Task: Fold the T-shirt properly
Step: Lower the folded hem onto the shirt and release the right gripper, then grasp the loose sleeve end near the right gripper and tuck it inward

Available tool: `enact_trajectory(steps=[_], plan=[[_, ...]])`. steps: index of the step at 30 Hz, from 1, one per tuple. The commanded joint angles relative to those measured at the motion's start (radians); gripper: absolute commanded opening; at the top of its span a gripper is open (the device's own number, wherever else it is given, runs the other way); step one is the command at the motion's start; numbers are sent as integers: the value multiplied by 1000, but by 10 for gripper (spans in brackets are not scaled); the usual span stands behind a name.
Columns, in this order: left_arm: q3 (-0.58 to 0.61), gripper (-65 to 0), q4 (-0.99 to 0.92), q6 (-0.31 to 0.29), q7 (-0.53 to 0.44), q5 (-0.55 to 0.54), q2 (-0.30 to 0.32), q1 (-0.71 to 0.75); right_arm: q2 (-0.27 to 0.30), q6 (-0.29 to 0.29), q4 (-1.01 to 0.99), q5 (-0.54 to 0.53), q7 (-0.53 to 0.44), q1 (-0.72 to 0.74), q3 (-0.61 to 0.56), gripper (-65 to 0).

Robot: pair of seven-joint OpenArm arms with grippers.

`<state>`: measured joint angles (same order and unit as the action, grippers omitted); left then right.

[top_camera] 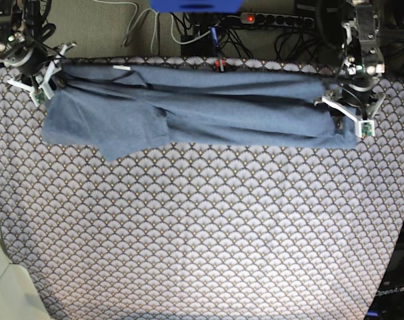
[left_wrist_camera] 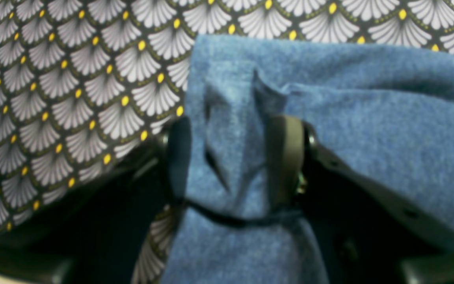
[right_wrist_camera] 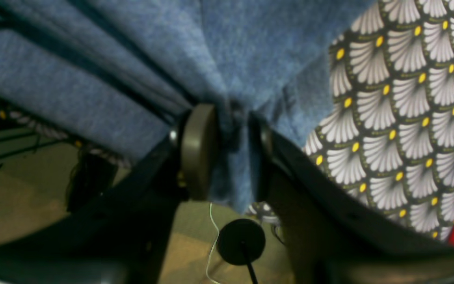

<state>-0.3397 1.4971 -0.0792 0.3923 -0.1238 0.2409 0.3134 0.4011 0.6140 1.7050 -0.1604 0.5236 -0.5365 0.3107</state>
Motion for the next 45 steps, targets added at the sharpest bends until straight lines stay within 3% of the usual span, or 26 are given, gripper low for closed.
enact_trajectory(steps=[1, 9, 15, 19, 25, 28, 32, 45], plan=[[-6, -340, 15, 2, -10, 0, 11, 0, 15, 1, 31, -8, -18, -4, 12, -454], [1, -339, 15, 2, -10, -4, 10, 23, 15, 1, 131, -8, -16, -37, 103, -444], [0, -338, 15, 2, -8, -118, 18, 54, 19, 2, 180, -8, -16, -29, 173, -444], [3, -338, 15, 2, -8, -118, 15, 56, 23, 84, 215, -8, -3, 57, 101, -444], [3, -314, 13, 2, 6, -116, 15, 48, 22, 84, 212, -6, 243, 307, -64, -443], [3, -303, 13, 2, 56, -116, 16, 37, 22, 84, 191, -6, 303, 410, -144, -443], [3, -304, 13, 2, 76, -116, 16, 19, -1, 84, 79, -5, 330, 510, -206, -443], [3, -304, 13, 2, 76, -115, 16, 17, -93, 84, -171, -6, 320, 626, -212, -443]])
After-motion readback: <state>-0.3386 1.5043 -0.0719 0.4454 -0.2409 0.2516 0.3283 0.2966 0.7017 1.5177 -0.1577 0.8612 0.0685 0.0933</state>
